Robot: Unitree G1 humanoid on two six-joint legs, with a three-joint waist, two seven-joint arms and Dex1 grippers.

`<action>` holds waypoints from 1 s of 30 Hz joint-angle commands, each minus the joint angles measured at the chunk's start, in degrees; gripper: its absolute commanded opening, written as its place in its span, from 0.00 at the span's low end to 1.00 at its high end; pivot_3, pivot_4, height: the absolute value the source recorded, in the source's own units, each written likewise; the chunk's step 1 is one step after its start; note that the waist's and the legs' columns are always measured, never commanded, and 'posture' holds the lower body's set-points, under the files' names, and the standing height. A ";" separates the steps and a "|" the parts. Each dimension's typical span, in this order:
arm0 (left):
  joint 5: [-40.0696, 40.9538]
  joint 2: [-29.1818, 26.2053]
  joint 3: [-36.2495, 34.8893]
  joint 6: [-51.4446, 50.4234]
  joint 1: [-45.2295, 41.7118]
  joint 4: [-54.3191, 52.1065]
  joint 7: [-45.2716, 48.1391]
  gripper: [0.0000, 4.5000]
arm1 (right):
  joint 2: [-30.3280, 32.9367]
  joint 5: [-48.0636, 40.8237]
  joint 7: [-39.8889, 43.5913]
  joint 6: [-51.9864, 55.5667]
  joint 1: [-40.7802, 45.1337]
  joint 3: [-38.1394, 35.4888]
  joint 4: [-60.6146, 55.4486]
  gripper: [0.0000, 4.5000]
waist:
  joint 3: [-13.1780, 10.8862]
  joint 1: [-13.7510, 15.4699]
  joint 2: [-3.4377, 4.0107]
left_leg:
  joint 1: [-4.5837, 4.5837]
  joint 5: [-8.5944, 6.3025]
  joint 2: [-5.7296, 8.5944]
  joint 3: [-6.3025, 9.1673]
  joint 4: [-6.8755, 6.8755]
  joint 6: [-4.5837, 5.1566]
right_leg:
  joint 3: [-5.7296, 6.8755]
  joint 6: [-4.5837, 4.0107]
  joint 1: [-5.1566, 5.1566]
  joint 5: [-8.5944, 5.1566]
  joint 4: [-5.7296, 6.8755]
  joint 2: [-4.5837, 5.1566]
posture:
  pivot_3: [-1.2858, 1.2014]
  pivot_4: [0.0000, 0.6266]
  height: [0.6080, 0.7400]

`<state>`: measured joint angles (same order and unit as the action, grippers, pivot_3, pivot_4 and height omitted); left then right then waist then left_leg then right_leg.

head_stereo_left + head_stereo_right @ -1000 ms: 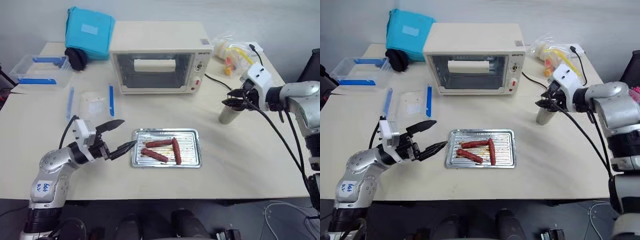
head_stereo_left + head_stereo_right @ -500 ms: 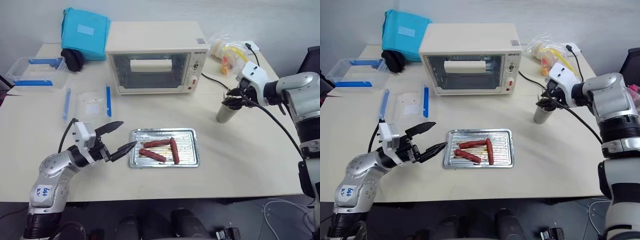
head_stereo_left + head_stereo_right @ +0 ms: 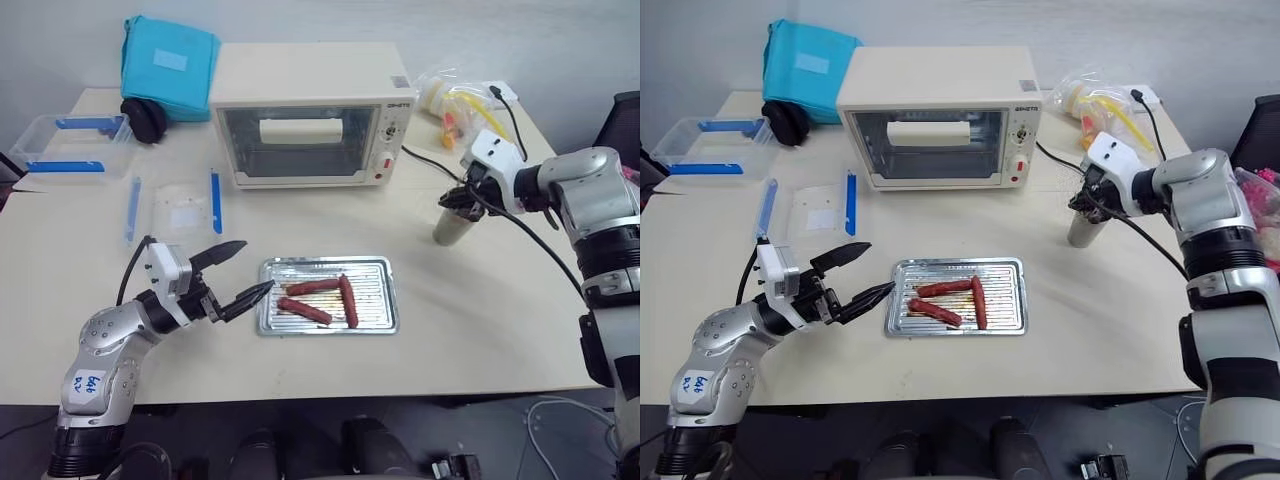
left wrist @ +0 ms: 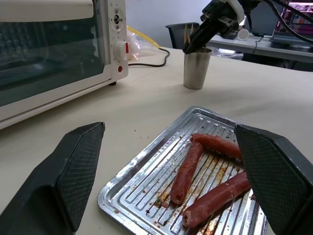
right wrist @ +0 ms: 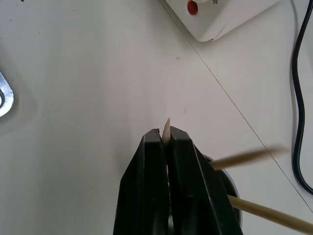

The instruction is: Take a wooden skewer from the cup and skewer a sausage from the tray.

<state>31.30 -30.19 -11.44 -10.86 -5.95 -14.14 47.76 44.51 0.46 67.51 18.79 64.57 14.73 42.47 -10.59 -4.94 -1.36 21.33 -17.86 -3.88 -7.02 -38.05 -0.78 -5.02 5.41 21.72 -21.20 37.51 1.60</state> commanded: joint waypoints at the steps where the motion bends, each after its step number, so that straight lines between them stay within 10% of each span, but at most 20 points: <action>1: 1.21 0.05 -1.46 0.79 0.36 -2.36 -0.32 1.00 | 0.60 -0.09 0.55 -0.45 1.69 -2.43 -0.95 0.00 | 0.00 0.00 0.00 | 0.00 0.00 0.00 0.00 0.00 0.00 | 0.00 0.00 0.00 0.00 0.00 0.00 | 0.52 0.24 1.00; 22: 1.49 3.19 0.98 2.33 -4.25 1.35 1.40 1.00 | 4.55 -9.25 11.49 20.84 17.47 -10.46 -10.17 0.00 | -0.11 0.10 0.17 | 0.00 -0.01 0.02 0.01 0.02 0.00 | 0.00 0.00 0.00 0.00 -0.02 0.01 | 0.52 0.24 1.00; 30: 0.72 16.71 5.03 6.87 -19.03 10.32 -2.33 1.00 | -5.45 -21.74 2.65 35.24 14.65 -21.10 -18.16 0.00 | -0.10 0.48 0.17 | 0.06 -0.01 0.01 0.03 -0.04 -0.01 | 0.05 0.01 0.00 0.01 0.03 -0.01 | 0.52 0.24 1.00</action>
<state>32.10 -15.11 -7.23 -6.71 -22.54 -5.02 46.78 39.46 -18.13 72.33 51.35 79.58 -3.37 27.84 -10.70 -4.46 -1.19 21.44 -17.86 -3.86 -6.92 -38.13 -0.78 -4.92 5.43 21.71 -21.19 37.53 1.60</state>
